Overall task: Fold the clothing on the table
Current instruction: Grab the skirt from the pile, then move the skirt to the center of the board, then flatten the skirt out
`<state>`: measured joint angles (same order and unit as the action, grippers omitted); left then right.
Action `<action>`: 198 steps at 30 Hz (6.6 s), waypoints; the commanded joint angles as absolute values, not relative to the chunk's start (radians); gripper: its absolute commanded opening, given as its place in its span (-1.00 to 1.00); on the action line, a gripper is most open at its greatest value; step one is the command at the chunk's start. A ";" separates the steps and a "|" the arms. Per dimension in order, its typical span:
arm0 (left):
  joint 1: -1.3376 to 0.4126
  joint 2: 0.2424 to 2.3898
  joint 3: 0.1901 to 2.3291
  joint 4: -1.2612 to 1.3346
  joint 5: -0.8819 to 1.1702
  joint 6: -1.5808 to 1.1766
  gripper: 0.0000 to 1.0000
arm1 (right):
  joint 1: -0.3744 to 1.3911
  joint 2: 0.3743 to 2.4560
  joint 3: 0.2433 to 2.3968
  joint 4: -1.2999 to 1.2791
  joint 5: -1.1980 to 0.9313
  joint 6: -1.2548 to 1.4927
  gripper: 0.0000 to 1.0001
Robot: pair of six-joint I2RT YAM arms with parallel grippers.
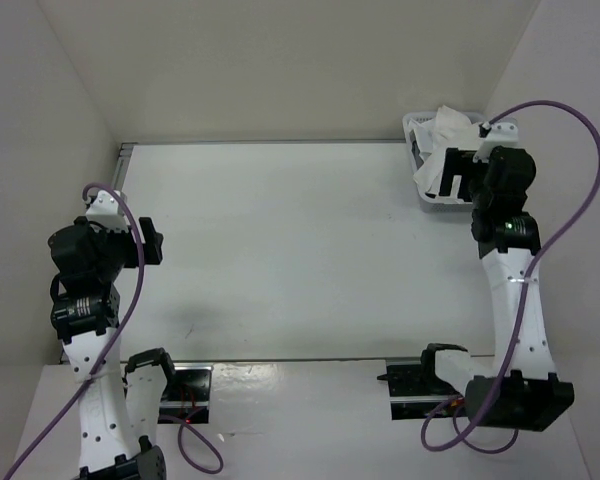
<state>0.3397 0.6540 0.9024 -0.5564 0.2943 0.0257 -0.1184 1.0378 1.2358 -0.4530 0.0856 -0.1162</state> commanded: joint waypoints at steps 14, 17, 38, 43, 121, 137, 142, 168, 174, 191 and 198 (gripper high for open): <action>0.345 0.678 0.897 -0.543 0.308 0.040 1.00 | -0.235 1.626 1.506 -0.393 0.002 -0.143 0.66; 0.345 0.678 0.897 -0.543 0.308 0.040 1.00 | -0.235 1.692 1.563 -0.371 0.002 -0.129 0.61; 0.345 0.687 0.897 -0.534 0.299 0.040 1.00 | -0.207 1.950 1.646 -0.270 -0.020 -0.086 0.38; 0.345 0.687 0.897 -0.534 0.299 0.040 1.00 | -0.184 1.971 1.646 -0.270 0.011 -0.095 -0.17; 0.367 0.667 0.897 -0.506 0.156 0.009 1.00 | 1.167 1.890 1.572 -0.508 0.143 -0.282 0.97; 0.367 0.667 0.897 -0.506 0.156 0.009 1.00 | 1.157 2.042 1.594 -0.394 0.314 -0.321 0.71; 0.367 0.667 0.897 -0.506 0.156 0.009 1.00 | 1.129 2.072 1.603 -0.394 0.324 -0.321 0.54; 0.367 0.649 0.897 -0.506 0.166 0.009 1.00 | 1.065 1.895 1.661 -0.500 0.295 -0.330 -1.00; 0.367 0.649 0.897 -0.506 0.166 0.009 1.00 | 1.065 1.740 1.804 -0.537 0.206 -0.310 -1.00; 0.367 0.649 0.888 -0.506 0.166 0.009 1.00 | 0.951 1.493 1.999 -0.723 -0.270 -0.314 -1.00; 0.367 0.649 0.888 -0.506 0.187 0.009 1.00 | 0.586 1.203 1.349 -0.434 -0.089 -0.426 -1.00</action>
